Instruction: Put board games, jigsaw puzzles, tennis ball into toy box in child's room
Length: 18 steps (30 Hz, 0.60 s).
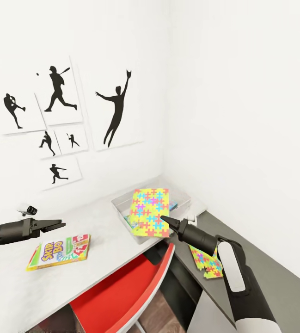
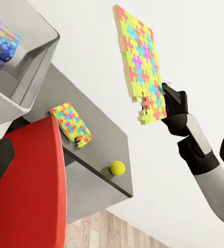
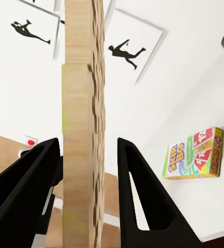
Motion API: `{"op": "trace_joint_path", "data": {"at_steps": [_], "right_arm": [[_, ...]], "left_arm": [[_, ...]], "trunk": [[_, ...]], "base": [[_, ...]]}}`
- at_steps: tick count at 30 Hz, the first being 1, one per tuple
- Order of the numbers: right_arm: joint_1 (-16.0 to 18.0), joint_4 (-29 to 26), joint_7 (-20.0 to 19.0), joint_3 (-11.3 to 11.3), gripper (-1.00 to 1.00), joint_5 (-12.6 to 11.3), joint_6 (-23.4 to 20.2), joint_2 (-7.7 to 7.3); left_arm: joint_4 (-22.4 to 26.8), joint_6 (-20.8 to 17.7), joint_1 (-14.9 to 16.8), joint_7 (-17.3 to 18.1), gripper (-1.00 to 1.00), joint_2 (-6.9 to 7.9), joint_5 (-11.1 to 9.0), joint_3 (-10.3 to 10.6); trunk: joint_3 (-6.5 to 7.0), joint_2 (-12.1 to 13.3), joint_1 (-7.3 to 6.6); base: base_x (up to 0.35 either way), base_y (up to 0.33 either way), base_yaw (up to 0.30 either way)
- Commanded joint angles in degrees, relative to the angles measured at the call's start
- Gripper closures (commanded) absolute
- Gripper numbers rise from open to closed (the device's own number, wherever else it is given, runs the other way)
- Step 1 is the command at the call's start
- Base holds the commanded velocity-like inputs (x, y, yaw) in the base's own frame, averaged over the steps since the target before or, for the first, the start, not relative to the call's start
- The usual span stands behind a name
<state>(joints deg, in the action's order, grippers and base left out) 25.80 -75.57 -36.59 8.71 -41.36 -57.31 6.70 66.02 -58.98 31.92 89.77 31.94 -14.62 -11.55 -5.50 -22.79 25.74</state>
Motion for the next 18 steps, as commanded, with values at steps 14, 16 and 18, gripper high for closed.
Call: {"op": "trace_joint_path", "data": {"at_steps": [14,16,18], "right_arm": [[0.1,0.1,-0.8,0.4,1.0,0.1,-0.5,-0.5],[0.1,0.1,-0.9,0.4,1.0,0.1,-0.5,-0.53],[0.0,0.1,-1.0,0.4,1.0,0.1,-0.5,-0.54]], "left_arm": [[0.0,-0.6,0.1,0.2,-1.0,-0.08,-0.1,0.0],[0.0,-0.6,0.1,0.2,-1.0,-0.07,-0.1,0.0],[0.0,-0.6,0.0,0.2,-1.0,-0.05,-0.1,0.0]], "trunk": [[-0.13,-0.1,0.04],[-0.13,-0.1,0.04],[-0.13,-0.1,0.04]], "base": [[0.146,0.026,0.184],[0.198,0.022,0.008],[0.2,0.011,0.002]]}}
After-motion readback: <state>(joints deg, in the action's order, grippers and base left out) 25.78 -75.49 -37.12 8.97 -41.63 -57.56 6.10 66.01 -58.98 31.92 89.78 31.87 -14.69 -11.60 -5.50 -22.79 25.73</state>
